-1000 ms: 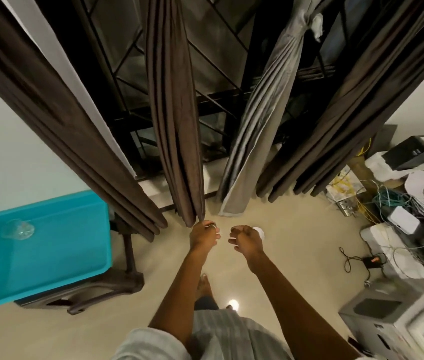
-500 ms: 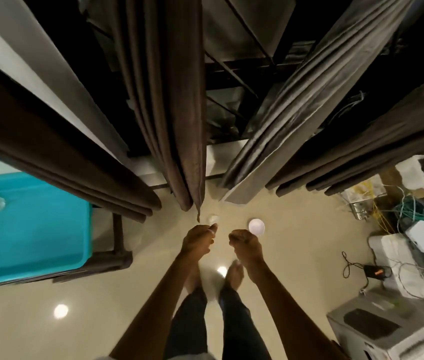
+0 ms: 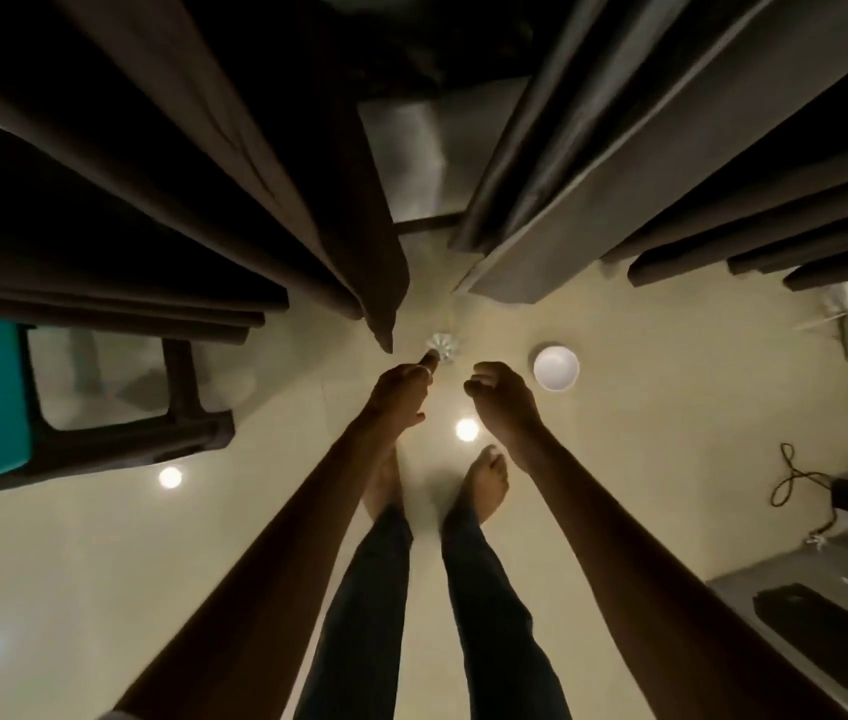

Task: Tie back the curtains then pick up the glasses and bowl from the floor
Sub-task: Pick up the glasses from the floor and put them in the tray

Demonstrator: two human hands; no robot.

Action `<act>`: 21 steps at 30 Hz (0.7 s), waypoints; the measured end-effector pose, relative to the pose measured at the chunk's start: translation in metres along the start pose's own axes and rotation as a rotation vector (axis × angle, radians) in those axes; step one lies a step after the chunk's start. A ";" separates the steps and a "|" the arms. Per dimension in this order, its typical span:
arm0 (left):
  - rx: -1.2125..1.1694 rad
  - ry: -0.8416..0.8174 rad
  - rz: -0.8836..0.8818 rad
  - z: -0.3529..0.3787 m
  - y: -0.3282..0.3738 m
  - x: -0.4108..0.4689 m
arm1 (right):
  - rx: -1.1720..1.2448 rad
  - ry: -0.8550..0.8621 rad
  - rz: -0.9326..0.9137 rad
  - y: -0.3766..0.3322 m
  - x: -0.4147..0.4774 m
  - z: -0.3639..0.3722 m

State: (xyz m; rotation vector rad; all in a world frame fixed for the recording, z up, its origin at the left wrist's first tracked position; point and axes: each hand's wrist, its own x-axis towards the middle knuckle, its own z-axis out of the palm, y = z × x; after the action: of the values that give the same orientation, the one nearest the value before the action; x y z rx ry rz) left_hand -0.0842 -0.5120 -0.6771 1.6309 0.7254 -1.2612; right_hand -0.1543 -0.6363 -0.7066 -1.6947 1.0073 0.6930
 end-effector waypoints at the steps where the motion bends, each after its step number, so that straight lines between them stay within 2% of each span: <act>1: 0.007 0.004 -0.009 0.002 -0.003 0.015 | 0.006 -0.006 0.009 0.007 0.013 0.004; 4: 0.016 0.024 -0.024 0.007 -0.012 0.061 | -0.005 -0.021 0.025 0.025 0.052 0.017; 8: -0.108 0.016 -0.086 0.008 -0.022 0.116 | -0.016 -0.045 0.028 0.044 0.103 0.037; 21: 0.095 0.022 -0.029 0.028 -0.050 0.298 | -0.029 -0.026 0.043 0.099 0.264 0.086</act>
State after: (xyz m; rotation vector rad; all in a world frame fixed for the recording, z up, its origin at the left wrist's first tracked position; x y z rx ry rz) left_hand -0.0490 -0.5414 -0.9770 1.7192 0.7146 -1.3181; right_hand -0.1102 -0.6481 -0.9976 -1.6889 1.0220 0.7587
